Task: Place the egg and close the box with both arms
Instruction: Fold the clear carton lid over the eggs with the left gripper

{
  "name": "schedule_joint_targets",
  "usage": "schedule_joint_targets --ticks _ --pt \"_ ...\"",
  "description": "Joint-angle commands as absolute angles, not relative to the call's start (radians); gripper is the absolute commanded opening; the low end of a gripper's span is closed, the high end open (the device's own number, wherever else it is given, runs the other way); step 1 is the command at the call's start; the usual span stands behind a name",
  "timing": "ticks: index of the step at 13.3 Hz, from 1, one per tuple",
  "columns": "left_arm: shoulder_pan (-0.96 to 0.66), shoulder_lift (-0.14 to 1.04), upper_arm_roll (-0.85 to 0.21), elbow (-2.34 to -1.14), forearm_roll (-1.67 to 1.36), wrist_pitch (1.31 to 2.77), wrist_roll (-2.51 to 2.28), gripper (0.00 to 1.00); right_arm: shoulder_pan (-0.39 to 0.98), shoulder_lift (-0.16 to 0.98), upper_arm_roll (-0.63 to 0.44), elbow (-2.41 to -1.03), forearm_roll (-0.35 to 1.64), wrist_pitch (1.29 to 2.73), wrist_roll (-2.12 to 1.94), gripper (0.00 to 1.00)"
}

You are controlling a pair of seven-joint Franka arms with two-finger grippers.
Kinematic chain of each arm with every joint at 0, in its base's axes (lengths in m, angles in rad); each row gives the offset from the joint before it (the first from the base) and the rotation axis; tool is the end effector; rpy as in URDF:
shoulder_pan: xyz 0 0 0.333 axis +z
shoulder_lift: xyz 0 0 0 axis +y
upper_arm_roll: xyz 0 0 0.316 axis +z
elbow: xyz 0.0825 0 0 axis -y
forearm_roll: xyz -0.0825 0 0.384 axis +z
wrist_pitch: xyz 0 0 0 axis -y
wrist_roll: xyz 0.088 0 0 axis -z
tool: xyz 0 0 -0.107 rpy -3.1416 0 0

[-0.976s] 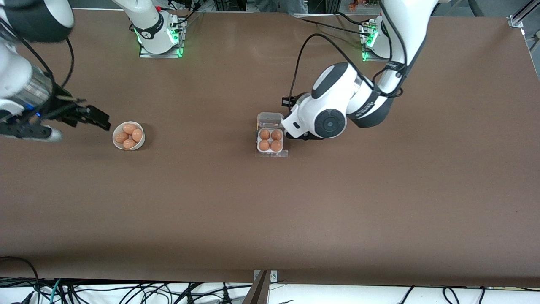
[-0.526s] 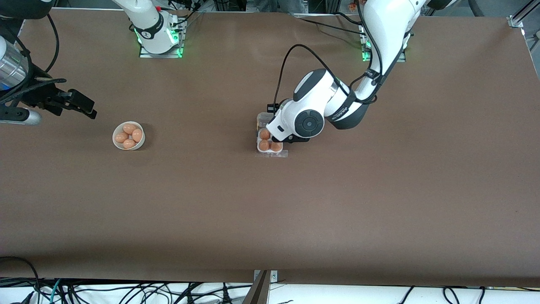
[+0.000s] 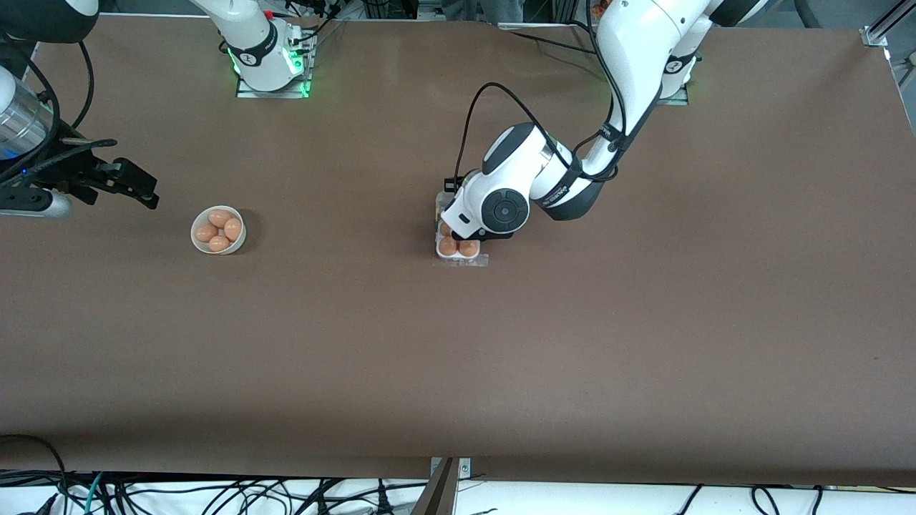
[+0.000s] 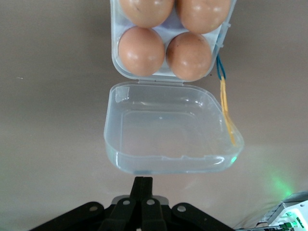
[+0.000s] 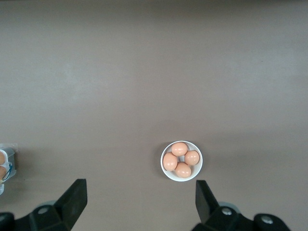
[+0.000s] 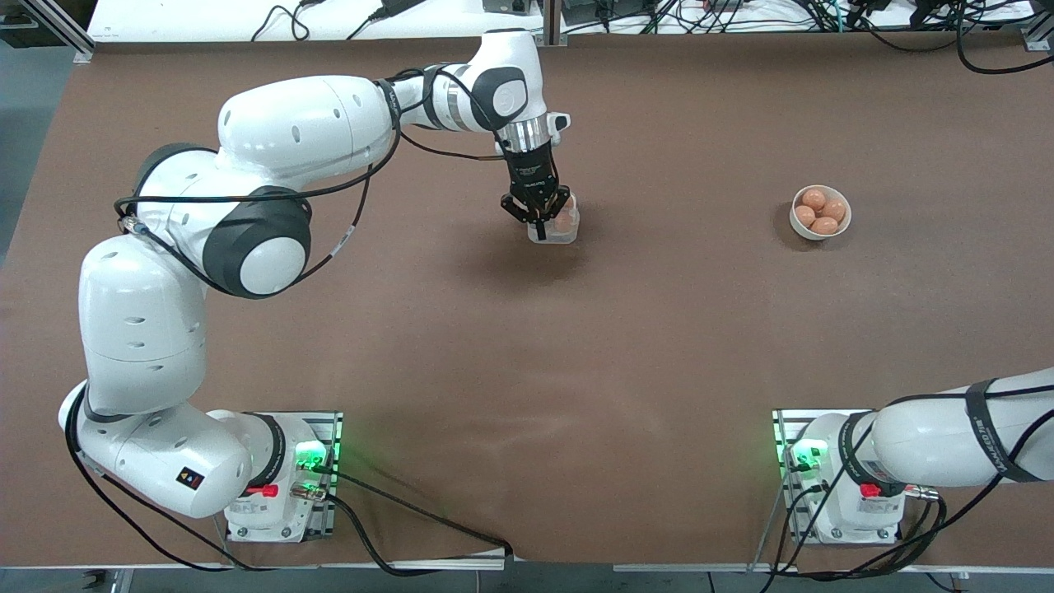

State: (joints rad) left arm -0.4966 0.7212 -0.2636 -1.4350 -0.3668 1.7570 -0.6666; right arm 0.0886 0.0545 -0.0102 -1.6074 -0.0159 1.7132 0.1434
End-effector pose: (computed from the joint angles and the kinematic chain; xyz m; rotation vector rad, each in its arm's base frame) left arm 0.4933 -0.4708 0.2630 2.8430 0.1098 -0.9232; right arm 0.5812 0.0443 0.5889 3.1284 -0.0988 0.0826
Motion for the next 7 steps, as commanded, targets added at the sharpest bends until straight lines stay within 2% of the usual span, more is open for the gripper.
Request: schedule_joint_targets --ticks 1,7 --pt "-0.508 0.750 -0.253 -1.399 -0.347 1.775 -0.686 0.02 0.077 0.060 0.005 -1.603 -0.025 1.723 0.130 1.00" --pt "-0.505 0.755 -0.213 -1.375 -0.310 1.876 -0.673 0.00 0.077 0.060 0.006 -1.603 -0.021 1.723 0.130 1.00"
